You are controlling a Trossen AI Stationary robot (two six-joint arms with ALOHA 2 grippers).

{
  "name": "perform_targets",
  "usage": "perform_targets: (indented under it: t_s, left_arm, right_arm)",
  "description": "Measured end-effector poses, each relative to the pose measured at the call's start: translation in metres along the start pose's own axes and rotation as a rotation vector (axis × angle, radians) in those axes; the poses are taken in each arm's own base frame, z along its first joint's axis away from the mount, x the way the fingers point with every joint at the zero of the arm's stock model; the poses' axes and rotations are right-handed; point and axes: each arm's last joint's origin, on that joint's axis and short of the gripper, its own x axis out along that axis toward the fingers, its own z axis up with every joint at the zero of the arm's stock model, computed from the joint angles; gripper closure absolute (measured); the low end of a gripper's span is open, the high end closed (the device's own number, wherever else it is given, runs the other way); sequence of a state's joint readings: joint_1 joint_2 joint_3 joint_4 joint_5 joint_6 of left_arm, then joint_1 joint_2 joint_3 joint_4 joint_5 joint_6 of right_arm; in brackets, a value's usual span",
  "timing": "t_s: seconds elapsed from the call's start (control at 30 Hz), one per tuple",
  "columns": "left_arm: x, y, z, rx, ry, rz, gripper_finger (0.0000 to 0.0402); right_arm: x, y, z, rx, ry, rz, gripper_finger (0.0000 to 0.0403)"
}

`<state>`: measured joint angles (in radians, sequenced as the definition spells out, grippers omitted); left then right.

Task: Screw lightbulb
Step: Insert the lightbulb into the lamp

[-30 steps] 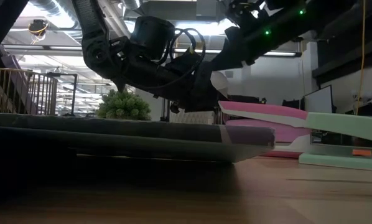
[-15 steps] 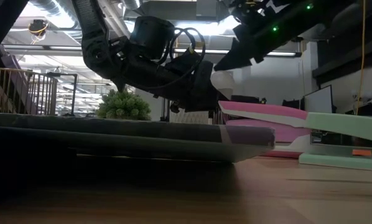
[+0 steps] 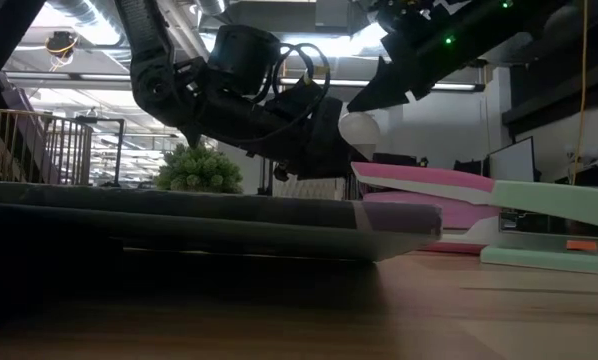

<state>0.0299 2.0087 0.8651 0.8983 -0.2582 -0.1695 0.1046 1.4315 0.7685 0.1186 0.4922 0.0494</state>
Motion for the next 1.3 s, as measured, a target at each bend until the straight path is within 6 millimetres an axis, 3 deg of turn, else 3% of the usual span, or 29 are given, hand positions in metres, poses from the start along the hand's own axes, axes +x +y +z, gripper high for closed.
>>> perform_targets:
  t_s: [0.57,1.3]
  left_arm:
    - [0.000,0.000,0.000,-0.006,-0.002,0.000,0.0235]
    - [-0.014,-0.004,0.018,0.065,0.089,0.005,0.0235]
  right_arm:
    - [-0.004,0.006,-0.002,-0.025,0.002,-0.080,0.0375]
    - [-0.004,0.006,-0.002,-0.024,-0.003,-0.075,0.0375]
